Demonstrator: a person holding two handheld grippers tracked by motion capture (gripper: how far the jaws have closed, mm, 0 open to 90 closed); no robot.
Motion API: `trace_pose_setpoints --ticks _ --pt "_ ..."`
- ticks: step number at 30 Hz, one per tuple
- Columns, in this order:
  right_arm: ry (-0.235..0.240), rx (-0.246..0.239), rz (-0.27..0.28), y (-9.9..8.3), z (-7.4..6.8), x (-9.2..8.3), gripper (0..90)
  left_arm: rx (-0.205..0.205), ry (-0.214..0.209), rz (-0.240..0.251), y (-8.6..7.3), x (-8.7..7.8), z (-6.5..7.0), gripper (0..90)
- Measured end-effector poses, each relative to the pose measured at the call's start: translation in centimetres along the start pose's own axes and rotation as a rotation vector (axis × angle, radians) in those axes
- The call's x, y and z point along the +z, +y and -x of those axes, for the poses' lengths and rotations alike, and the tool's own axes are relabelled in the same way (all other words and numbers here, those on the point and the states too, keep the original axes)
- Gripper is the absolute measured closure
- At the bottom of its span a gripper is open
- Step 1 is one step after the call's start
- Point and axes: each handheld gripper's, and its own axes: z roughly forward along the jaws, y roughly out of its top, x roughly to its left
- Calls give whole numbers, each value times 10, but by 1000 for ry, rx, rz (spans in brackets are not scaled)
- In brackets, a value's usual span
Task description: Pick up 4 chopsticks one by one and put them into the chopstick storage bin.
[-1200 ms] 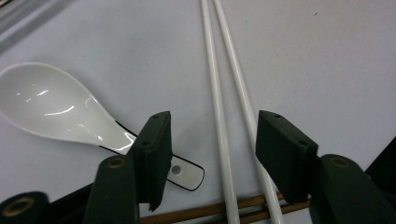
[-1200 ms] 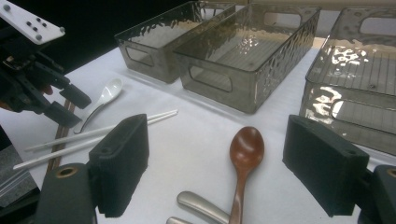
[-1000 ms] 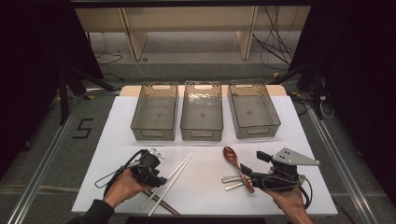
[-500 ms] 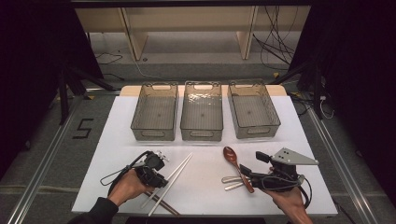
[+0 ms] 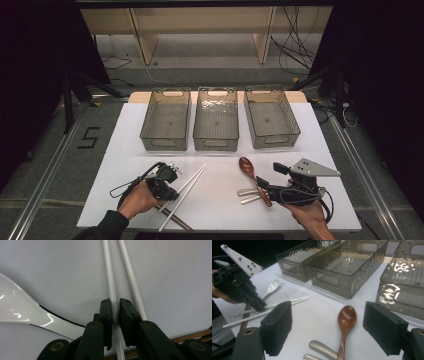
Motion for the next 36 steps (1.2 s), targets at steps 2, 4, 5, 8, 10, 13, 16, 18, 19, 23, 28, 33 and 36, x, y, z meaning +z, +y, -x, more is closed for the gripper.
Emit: trace_pose_setpoints --ticks 2,4,5,8,10,13,16,18,19,23,28,33,36 --pt "0 0 -1 0 0 0 243 -5 1 -3 0 0 0 807" --pt "1 0 0 0 0 0 243 -11 5 2 0 0 0 822" --pt "1 0 0 0 0 0 243 -12 3 3 0 0 -1 822" --pt "3 -4 -1 0 0 0 243 -26 -2 5 0 0 -2 826" --pt "2 -4 -1 0 0 1 243 -28 -2 4 0 0 -1 828" --pt "4 -5 -3 0 0 1 243 -31 -2 10 0 0 -1 834" --pt "5 -5 -3 0 0 1 243 -18 1 7 1 0 -1 836" --pt "6 -5 -3 0 0 1 243 -16 3 10 1 -1 -1 836" --pt "6 -6 -3 0 0 1 243 -13 6 16 1 -1 0 836" --pt "7 -5 -4 0 1 1 244 -6 6 24 1 -3 1 838" --pt "8 -5 -5 0 1 1 245 13 14 57 2 -10 3 838" --pt "9 -4 -3 0 1 1 245 10 11 99 2 -21 0 838" --pt "11 -4 -3 0 0 0 245 13 8 124 3 -26 0 838"
